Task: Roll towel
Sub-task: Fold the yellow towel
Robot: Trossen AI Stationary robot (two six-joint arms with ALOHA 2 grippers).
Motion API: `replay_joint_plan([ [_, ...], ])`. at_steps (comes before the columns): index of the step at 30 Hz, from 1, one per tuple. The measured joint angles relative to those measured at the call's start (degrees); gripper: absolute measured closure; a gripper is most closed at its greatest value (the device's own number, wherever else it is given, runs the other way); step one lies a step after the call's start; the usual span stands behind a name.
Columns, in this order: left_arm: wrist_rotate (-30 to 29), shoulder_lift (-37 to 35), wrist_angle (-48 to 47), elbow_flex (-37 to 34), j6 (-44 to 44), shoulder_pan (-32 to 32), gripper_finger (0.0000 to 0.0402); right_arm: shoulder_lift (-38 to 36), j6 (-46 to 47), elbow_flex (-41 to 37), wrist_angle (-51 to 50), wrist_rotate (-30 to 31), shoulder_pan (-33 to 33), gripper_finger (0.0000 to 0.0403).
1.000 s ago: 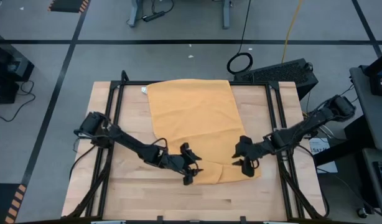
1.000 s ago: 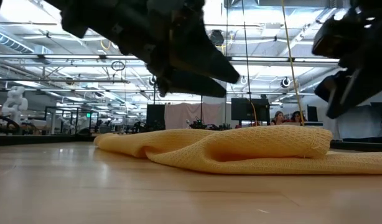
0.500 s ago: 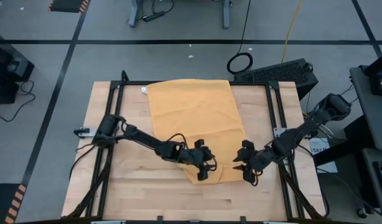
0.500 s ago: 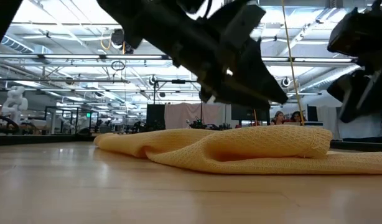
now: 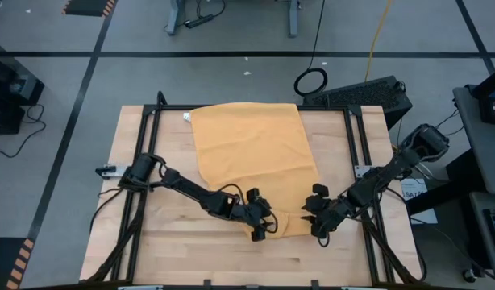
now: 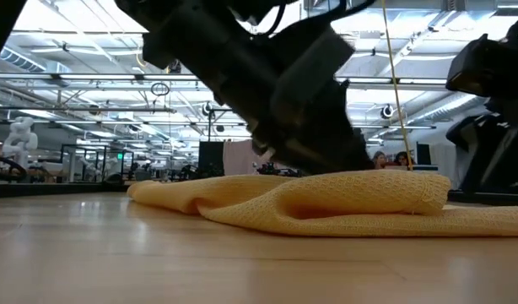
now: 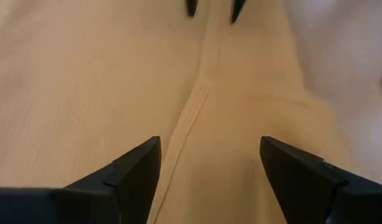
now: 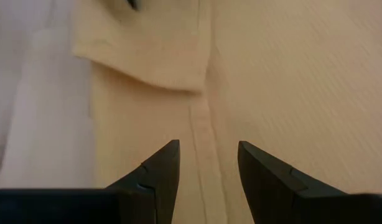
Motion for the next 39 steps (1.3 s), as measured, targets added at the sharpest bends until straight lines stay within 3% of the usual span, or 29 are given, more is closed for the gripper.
replay_joint_plan([
  [3, 0.61, 0.0, -2.44, -0.02, -0.32, 0.0, 0.0138, 0.91, -0.62, 0.0, 2.44, -0.02, 0.0, 0.025],
  [6, 2.21, 0.0, -2.2, -0.02, 0.0, -0.18, 0.0178, 1.61, -1.33, 0.0, 4.14, -0.07, 0.0, 0.025],
  [15, 3.88, -0.02, -8.02, -0.02, 0.86, -0.97, 0.0387, 2.47, -1.55, 0.02, 8.43, -0.44, 0.0, 0.025],
  [28, -1.99, -6.04, -7.6, -0.04, 0.99, -8.04, 0.0397, 2.47, -1.94, 0.02, 10.08, -0.39, 0.0, 0.025],
  [39, -14.39, -7.41, -13.63, -0.02, -6.8, -16.7, 0.0335, 2.44, -1.6, 0.02, 10.47, -0.44, 0.0, 0.025],
])
